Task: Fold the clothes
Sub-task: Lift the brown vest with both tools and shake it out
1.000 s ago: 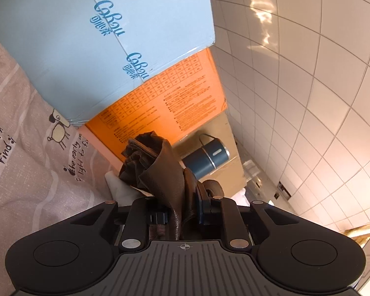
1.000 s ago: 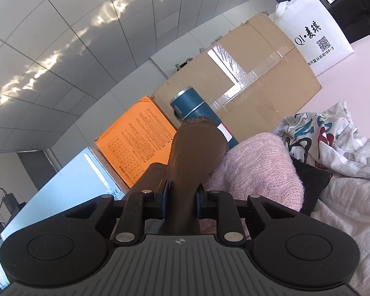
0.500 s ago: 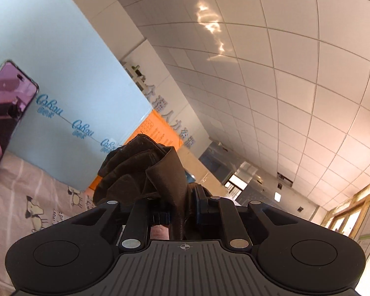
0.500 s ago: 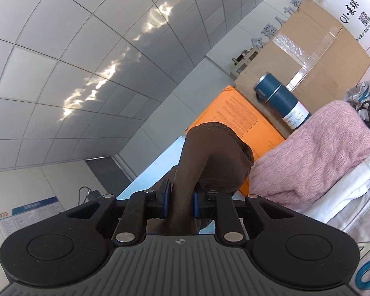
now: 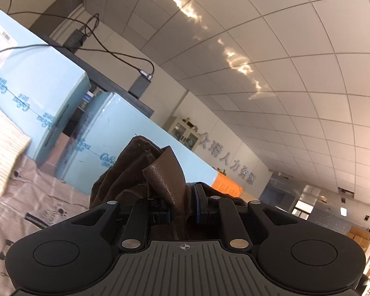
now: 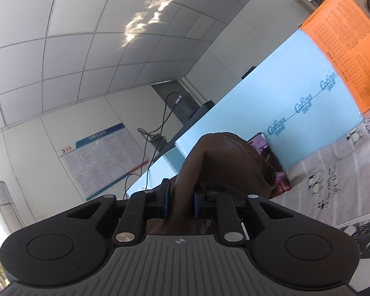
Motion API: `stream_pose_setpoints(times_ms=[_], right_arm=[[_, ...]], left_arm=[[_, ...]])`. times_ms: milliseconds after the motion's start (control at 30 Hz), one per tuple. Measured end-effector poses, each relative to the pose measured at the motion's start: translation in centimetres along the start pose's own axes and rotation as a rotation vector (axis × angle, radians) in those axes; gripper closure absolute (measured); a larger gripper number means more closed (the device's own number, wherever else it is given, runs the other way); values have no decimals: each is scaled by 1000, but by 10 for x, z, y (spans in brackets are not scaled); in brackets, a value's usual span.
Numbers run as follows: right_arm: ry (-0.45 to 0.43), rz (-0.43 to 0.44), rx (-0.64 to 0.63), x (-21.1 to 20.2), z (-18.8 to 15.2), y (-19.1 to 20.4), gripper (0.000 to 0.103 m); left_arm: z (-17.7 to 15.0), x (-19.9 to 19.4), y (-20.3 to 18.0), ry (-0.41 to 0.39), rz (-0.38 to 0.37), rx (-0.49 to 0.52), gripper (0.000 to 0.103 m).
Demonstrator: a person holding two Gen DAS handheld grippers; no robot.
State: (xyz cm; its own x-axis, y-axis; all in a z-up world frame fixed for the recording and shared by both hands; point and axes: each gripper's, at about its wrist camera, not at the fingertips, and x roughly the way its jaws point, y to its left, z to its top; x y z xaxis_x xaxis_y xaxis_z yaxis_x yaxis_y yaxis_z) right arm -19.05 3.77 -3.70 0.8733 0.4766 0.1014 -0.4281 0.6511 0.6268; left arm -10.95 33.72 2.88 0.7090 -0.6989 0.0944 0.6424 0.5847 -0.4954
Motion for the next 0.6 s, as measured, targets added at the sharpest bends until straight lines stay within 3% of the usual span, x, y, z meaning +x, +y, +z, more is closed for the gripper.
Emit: stream_pose_setpoints(times_ms=[67,167,300,433,600], right_arm=[[47,54,35,20,-6,12,87],[119,67,86,45,-17,10,87],[215,80,153,79,-32,7,87],[282,-21,99,93,-46,-10,87],[259,-153,28,82,-43,-32,87]], left_arm=[[12,-21,5,-24,48,20,88],[24,-36,14,-15,127,56,88],[12,-39,38,24,214,10,88],[-25,-24,65,78,236,-106,88],[-48,5,70,154,187,-131,87]])
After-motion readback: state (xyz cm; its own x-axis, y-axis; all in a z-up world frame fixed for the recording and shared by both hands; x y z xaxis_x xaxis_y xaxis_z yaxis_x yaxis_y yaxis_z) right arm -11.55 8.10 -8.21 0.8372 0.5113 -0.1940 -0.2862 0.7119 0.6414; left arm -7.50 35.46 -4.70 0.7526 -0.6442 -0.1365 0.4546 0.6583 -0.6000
